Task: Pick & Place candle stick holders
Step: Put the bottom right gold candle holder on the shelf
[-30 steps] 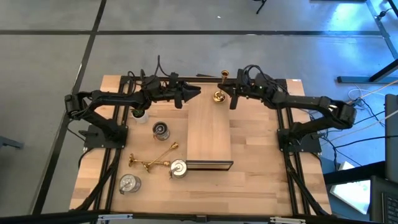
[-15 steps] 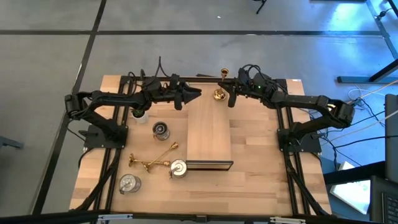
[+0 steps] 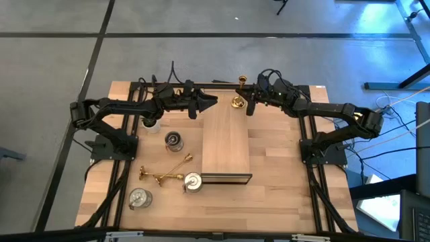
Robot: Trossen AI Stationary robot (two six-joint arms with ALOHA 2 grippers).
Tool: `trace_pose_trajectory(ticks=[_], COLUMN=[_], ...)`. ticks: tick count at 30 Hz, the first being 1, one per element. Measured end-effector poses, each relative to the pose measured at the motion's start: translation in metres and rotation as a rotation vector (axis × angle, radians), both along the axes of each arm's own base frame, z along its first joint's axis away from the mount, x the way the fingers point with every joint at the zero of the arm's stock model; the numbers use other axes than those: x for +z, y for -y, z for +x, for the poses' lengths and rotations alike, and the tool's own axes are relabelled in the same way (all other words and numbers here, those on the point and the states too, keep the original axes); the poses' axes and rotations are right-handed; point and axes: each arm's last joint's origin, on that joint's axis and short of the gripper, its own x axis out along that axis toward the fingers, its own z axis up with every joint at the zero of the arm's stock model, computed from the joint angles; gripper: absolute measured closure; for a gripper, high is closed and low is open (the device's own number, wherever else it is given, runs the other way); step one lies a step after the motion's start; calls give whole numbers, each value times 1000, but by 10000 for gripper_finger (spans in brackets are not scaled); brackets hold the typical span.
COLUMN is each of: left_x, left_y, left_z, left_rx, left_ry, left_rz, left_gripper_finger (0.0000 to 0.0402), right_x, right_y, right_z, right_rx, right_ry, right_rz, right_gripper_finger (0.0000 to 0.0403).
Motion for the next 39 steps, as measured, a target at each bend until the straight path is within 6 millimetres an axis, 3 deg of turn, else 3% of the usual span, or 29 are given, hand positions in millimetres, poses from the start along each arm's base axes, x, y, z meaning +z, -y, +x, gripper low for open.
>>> trace_pose_trajectory(ticks=[20, 39], left_x=[-1, -1], left_y=[0, 0], left_z=[0, 0], left_rx=[3, 3], left_ry=[-14, -14], left_rz=[-5, -5], left_gripper_finger=[235, 235], right_x=[0, 1], right_y=[-2, -13], right_z=[1, 6], right_rx=[8, 41], right_ry=[19, 28], right_rz=[62, 84], right_gripper_finger=[348, 251])
